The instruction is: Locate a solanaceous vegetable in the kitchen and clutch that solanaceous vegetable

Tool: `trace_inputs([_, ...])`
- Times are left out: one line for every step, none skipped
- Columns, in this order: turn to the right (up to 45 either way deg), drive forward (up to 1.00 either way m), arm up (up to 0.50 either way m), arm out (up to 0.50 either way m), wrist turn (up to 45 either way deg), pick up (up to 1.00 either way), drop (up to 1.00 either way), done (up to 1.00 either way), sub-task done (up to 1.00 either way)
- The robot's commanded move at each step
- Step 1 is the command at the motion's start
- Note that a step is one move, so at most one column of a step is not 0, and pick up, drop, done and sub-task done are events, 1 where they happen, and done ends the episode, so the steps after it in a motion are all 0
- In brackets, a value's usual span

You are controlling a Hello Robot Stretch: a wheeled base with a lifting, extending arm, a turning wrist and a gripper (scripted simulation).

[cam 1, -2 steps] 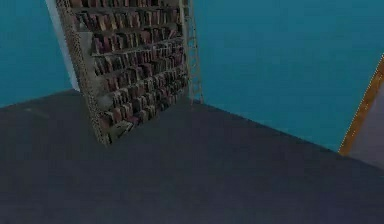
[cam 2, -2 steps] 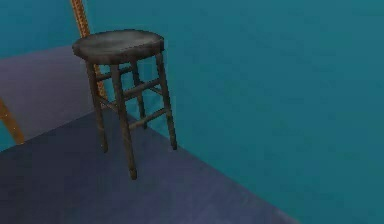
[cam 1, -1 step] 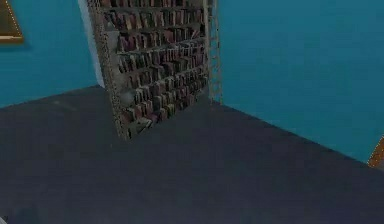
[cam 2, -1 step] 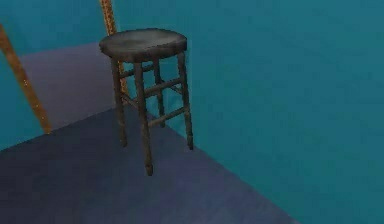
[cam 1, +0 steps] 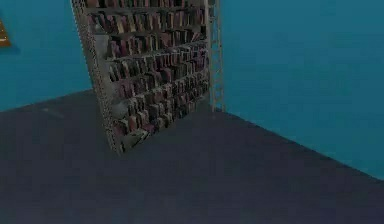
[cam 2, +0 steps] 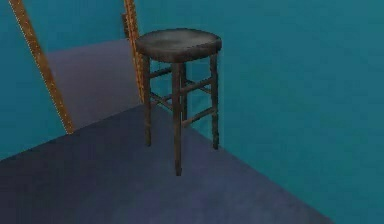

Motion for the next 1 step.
trace_inputs([-45.0,0.0,0.0,0.0,0.0,0.0,0.0,0.0,0.0])
